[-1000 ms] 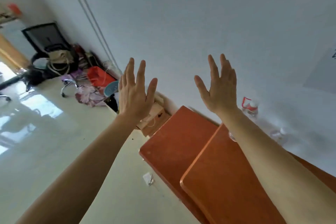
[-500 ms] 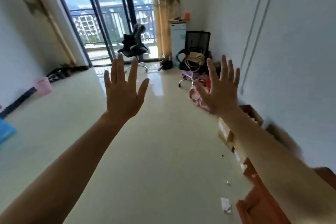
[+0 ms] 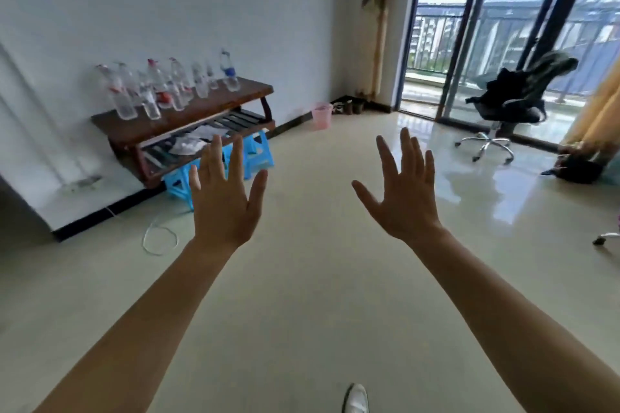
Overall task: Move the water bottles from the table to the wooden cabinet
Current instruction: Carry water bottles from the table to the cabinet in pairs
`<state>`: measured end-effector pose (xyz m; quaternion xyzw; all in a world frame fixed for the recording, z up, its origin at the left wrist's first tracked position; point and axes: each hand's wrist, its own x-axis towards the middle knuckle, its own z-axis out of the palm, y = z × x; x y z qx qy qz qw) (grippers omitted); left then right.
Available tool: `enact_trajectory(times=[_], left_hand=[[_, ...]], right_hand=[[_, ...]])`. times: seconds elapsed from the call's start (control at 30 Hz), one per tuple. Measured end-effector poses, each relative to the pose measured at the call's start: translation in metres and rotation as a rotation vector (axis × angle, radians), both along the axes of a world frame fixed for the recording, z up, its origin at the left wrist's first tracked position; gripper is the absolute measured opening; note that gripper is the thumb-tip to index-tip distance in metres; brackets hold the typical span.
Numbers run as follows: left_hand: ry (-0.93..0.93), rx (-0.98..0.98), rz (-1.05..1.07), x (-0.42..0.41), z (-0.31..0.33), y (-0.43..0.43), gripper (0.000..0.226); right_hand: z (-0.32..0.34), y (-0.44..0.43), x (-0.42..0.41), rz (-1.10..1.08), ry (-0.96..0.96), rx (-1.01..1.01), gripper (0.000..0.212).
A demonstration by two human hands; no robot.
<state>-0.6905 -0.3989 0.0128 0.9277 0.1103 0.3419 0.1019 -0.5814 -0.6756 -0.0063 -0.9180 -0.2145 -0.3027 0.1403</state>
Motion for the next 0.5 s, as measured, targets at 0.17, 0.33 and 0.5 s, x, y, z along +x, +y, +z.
enact_trajectory(times=[0.17, 0.33, 0.5], left_hand=[[-0.013, 0.105, 0.191, 0.096, 0.005, 0.119, 0.068], [0.004, 0.116, 0.282, 0.211, 0.035, 0.199, 0.068], [0.054, 0.151, 0.363, 0.284, 0.043, 0.288, 0.067]], right_hand=[[-0.011, 0.135, 0.127, 0.155, 0.028, 0.010, 0.085], [0.007, 0.237, 0.255, 0.247, 0.030, 0.035, 0.085], [0.033, 0.344, 0.350, 0.340, 0.027, 0.050, 0.085]])
